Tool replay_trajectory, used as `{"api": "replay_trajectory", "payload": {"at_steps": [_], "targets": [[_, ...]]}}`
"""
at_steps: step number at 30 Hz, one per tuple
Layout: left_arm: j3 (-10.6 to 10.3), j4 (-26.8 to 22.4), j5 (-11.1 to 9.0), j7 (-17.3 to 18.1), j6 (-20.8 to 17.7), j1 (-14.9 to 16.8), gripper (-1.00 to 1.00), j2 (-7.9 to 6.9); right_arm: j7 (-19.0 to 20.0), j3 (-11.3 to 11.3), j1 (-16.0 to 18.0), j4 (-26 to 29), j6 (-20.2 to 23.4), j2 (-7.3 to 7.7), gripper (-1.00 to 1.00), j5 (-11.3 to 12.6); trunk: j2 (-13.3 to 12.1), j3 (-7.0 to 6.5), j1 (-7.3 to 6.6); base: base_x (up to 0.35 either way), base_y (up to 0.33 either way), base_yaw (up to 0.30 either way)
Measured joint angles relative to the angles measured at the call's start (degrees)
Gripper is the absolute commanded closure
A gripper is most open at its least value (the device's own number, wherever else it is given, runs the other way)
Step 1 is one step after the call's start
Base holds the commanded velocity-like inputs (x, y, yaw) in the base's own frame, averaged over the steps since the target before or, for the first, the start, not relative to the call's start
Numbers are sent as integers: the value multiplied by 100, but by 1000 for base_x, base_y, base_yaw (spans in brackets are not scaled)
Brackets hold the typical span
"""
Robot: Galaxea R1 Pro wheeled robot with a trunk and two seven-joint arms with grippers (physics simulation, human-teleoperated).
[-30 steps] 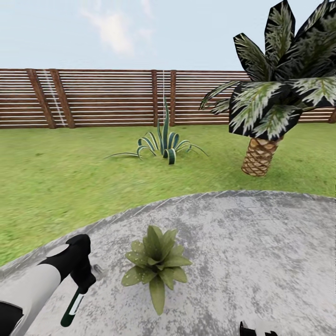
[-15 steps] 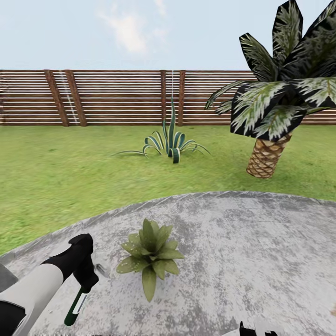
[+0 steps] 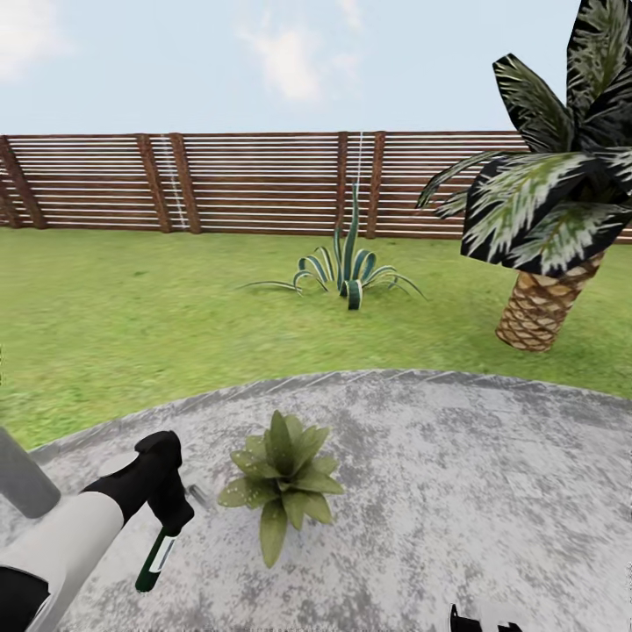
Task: Pick up the pesticide atomizer in the garden and spray insectifuge to fully cover both potted plants in the garden.
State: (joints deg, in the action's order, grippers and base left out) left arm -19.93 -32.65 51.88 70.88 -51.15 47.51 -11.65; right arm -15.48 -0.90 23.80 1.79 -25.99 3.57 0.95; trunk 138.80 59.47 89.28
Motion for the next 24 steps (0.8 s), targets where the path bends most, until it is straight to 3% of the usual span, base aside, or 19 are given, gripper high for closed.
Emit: {"api": "replay_trajectory", "payload": {"at_steps": [13, 24], "targets": [[-7, -2, -1, -1, -4, 0, 100, 0, 13, 0, 0, 0, 0, 8, -100, -4, 0, 0, -1, -75, -275, 15], [25, 11, 1, 7, -3, -1, 100, -9, 0, 2, 1, -1, 0, -5, -100, 0, 0, 0, -1, 0, -286, 261]]}}
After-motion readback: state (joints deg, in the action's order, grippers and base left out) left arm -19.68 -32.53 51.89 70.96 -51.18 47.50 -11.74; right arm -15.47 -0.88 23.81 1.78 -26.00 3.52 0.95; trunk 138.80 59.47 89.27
